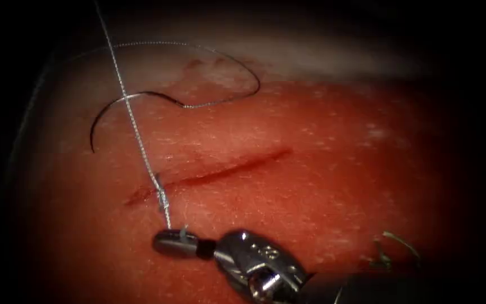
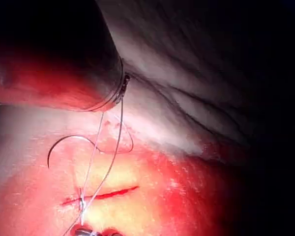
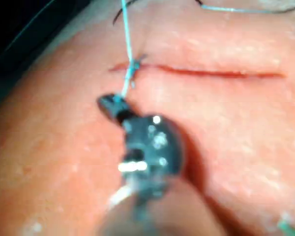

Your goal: Wound Closure

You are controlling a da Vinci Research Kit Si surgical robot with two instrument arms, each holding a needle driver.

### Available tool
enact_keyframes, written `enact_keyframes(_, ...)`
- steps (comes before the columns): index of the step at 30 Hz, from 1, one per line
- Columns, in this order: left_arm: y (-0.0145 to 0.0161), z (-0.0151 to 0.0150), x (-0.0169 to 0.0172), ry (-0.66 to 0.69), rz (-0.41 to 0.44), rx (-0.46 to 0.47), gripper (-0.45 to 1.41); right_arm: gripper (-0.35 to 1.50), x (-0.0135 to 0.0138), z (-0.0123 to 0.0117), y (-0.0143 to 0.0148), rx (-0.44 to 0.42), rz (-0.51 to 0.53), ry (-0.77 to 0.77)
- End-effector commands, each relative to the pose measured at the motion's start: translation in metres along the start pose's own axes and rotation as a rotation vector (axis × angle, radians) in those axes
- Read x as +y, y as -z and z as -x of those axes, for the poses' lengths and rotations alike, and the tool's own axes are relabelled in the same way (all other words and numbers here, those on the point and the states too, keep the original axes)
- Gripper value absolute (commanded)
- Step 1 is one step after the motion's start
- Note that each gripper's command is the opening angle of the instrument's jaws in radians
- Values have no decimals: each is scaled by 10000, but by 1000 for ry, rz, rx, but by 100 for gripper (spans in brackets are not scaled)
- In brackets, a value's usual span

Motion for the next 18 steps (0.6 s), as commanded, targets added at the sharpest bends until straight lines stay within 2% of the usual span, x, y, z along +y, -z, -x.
enact_keyframes(1, -5, -2, -7, -7, -6, -4, -35, -35, 0, 16, -1, -15, 1, 2)
enact_keyframes(10, -8, 2, -37, -46, -22, -22, -35, -35, -2, 36, 6, -39, 6, 18)
enact_keyframes(18, -7, 5, -43, -57, -25, -38, -35, -35, -2, 42, 10, -35, 27, 23)
